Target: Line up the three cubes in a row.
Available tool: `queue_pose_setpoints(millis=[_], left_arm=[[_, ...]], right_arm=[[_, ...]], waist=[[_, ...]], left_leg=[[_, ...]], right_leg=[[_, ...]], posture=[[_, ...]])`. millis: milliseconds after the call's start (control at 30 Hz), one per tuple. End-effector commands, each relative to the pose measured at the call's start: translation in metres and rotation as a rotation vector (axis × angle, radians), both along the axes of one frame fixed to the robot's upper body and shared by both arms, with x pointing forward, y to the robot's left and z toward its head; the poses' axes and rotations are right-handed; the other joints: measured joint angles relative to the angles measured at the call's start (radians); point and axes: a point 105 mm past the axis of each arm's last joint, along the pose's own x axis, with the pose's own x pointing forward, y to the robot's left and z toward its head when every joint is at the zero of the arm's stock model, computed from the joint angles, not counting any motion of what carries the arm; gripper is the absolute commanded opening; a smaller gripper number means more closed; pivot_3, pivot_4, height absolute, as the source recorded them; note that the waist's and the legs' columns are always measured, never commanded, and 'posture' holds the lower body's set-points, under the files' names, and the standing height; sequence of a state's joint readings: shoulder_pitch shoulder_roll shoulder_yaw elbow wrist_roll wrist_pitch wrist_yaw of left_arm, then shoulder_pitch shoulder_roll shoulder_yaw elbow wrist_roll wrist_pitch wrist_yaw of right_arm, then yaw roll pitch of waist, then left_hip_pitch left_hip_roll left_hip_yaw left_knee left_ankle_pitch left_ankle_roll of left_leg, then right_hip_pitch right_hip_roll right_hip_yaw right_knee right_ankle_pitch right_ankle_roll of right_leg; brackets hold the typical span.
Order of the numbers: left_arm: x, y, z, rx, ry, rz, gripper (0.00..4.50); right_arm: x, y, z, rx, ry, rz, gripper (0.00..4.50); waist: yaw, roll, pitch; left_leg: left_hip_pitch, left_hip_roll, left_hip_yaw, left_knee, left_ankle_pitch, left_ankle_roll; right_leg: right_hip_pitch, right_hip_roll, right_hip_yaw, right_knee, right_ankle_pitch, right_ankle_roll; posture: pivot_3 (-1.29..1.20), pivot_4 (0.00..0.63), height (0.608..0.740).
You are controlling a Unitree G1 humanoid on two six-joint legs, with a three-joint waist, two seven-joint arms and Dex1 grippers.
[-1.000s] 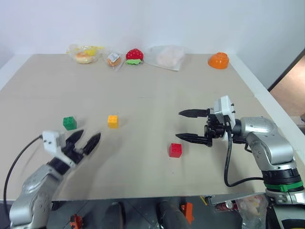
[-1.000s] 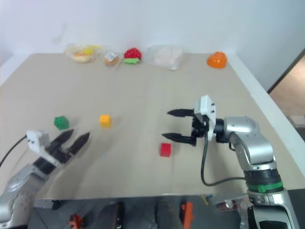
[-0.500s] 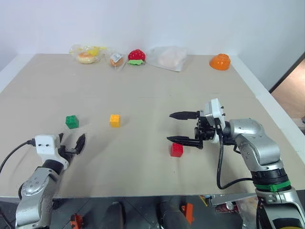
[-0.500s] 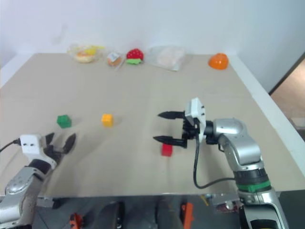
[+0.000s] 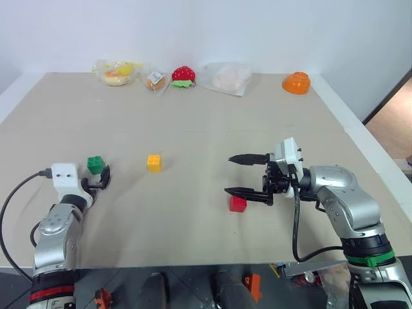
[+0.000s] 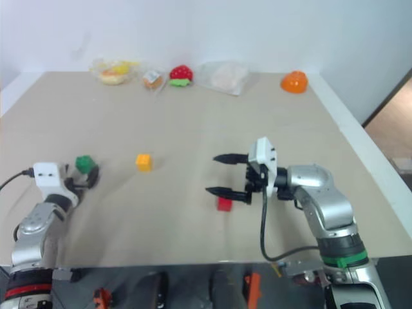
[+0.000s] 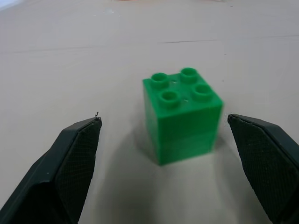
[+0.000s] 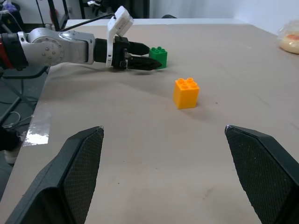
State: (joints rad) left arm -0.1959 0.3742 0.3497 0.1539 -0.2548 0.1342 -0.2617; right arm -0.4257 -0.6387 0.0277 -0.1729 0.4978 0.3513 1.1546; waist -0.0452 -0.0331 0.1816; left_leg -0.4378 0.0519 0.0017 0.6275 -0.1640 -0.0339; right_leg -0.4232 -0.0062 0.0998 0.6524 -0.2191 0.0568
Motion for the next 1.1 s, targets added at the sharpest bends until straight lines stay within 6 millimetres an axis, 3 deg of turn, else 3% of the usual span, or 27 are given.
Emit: queue_pose_setpoints(millis=[33,167,233,267,300,333,533,633,733,833,900,1000,1100], left_arm=[[0.008,0.0,0.013,0.025,-0.051,-0.001,4.24],[0.015,-0.01,0.016,0.008,-0.071,-0.034,3.21],[0.019,-0.016,0.018,-0.009,-0.083,-0.056,2.43],[0.02,-0.018,0.019,-0.018,-0.089,-0.064,2.37],[0.021,-0.019,0.02,-0.023,-0.093,-0.068,1.68],[0.021,-0.019,0.02,-0.024,-0.094,-0.065,1.47],[0.027,-0.013,0.037,-0.04,-0.143,-0.086,1.38],[0.036,-0.016,0.065,-0.027,-0.225,-0.152,1.38],[0.047,-0.02,0.105,-0.052,-0.335,-0.215,1.38],[0.05,-0.06,0.147,-0.061,-0.424,-0.475,1.38],[0.042,-0.092,0.157,-0.033,-0.423,-0.677,1.38],[0.021,-0.134,0.152,0.011,-0.374,-0.96,1.38],[-0.012,-0.174,0.126,0.136,-0.292,-1.251,1.38]], right_arm=[[-0.005,-0.003,0.013,0.017,-0.05,-0.004,4.36],[-0.005,-0.005,0.012,0.014,-0.05,-0.014,4.37],[-0.004,-0.007,0.012,0.011,-0.051,-0.022,4.37],[-0.004,-0.007,0.012,0.011,-0.051,-0.025,4.37],[-0.004,-0.008,0.013,0.011,-0.051,-0.027,4.37],[-0.004,-0.008,0.013,0.012,-0.051,-0.028,4.37],[-0.003,-0.01,0.012,0.005,-0.047,-0.04,4.37],[-0.002,-0.012,0.011,-0.002,-0.044,-0.046,4.37],[-0.001,-0.013,0.011,-0.006,-0.042,-0.05,4.37],[-0.004,-0.015,0.011,-0.008,-0.04,-0.057,4.37],[-0.006,-0.017,0.012,-0.008,-0.038,-0.061,4.37],[-0.01,-0.021,0.014,-0.003,-0.034,-0.071,4.37],[-0.014,-0.028,0.015,0.002,-0.032,-0.107,4.37]], waist=[[0.0,0.0,0.0],[0.0,0.0,0.0],[0.0,0.0,0.0],[0.0,0.0,0.0],[0.0,0.0,0.0],[0.0,0.0,0.0],[0.0,0.0,0.0],[0.0,0.0,0.0],[0.002,0.0,0.0],[0.001,0.0,0.0],[0.0,0.0,0.0],[0.0,0.0,0.0],[-0.001,0.0,0.0]], left_leg=[[0.0,0.0,0.0,0.0,0.0,0.0],[0.0,0.0,0.0,0.0,0.0,0.0],[0.0,0.0,0.0,0.0,0.0,0.0],[0.0,0.0,0.0,0.0,0.0,0.0],[0.0,0.0,0.0,0.0,0.0,0.0],[0.0,0.0,0.0,0.0,0.0,0.0],[0.0,0.0,0.0,0.0,0.0,0.0],[-0.001,0.0,-0.001,0.0,0.0,0.0],[-0.001,0.0,-0.001,0.0,0.001,0.0],[-0.001,-0.001,0.0,0.0,0.001,-0.001],[-0.001,-0.001,0.0,0.0,0.001,-0.001],[-0.001,-0.001,-0.001,-0.003,0.001,-0.001],[-0.001,-0.001,-0.001,-0.005,0.0,-0.001]], right_leg=[[0.0,0.0,0.0,0.0,0.0,0.0],[0.0,0.0,0.0,0.0,0.0,0.0],[0.0,0.0,0.0,0.0,0.0,0.001],[0.0,0.0,0.0,0.0,0.0,0.001],[0.0,0.0,0.0,0.0,0.0,0.001],[0.0,0.0,0.0,0.0,0.0,0.001],[0.0,0.0,0.0,0.0,0.001,0.001],[0.0,0.001,0.0,0.0,0.001,0.001],[0.0,0.001,0.0,0.0,0.001,0.002],[0.001,0.0,0.001,-0.001,0.001,0.003],[0.001,0.0,0.001,-0.001,0.001,0.007],[0.001,0.0,0.001,-0.001,0.0,0.008],[0.0,0.0,0.001,-0.001,-0.001,0.007]], posture=[[0.0,0.15,0.74],[0.0,0.15,0.74],[0.0,0.15,0.74],[0.0,0.15,0.74],[0.0,0.15,0.74],[0.0,0.15,0.74],[0.0,0.15,0.74],[0.0,0.15,0.74],[0.0,0.15,0.74],[0.0,0.15,0.74],[0.0,0.15,0.74],[0.0,0.15,0.74],[0.0,0.15,0.74]])
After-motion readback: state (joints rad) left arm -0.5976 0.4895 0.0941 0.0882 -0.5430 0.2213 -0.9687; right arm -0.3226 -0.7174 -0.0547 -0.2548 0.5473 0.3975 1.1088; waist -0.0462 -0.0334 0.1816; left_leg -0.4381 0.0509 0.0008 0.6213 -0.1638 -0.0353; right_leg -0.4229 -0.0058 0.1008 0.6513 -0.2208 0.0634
